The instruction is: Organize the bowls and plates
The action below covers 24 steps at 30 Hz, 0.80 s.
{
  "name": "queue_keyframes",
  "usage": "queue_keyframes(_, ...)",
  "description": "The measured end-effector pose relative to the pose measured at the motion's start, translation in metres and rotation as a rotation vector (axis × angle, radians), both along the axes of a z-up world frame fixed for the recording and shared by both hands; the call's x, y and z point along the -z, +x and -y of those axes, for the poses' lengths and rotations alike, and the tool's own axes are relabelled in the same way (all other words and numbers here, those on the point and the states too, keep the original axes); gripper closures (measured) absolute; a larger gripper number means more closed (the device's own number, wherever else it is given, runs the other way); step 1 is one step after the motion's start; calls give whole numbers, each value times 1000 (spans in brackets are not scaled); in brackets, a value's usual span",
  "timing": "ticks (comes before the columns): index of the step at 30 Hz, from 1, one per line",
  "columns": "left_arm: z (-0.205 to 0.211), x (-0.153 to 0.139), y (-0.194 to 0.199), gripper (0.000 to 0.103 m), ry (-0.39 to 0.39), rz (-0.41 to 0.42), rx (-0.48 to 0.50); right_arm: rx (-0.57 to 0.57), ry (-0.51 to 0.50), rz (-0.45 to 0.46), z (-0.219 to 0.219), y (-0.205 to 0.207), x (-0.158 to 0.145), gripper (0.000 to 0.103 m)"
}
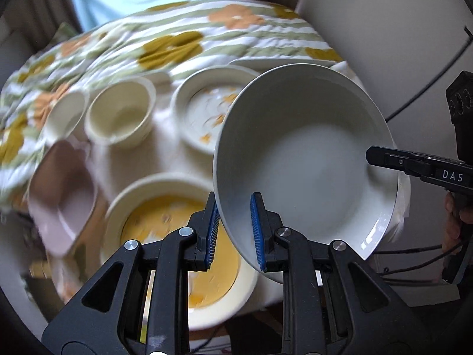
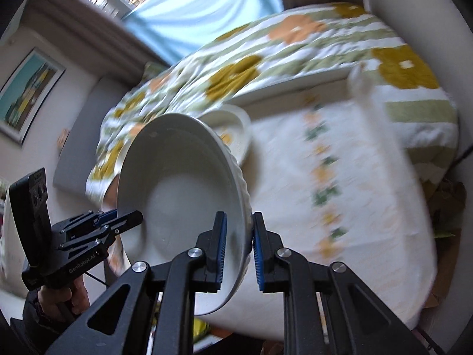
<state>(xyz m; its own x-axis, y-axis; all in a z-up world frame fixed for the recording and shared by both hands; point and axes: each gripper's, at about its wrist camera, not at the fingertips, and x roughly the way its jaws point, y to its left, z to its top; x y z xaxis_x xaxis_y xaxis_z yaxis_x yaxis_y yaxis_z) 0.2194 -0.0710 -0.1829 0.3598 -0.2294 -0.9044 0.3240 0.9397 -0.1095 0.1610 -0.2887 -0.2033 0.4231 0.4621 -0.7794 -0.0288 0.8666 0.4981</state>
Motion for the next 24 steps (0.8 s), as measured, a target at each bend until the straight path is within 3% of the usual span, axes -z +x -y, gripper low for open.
queue_keyframes(7, -84, 23, -36, 86, -17, -39, -130, -128, 13, -56, -74, 2, 25, 87)
queue_keyframes(12, -123, 44, -43, 86, -40, -72, -168, -147, 4, -113, -107, 10, 51, 87)
queue_keyframes(24, -151, 88, -19, 86, -64, -142, -158, -126, -78, -155, -142, 18, 67, 87)
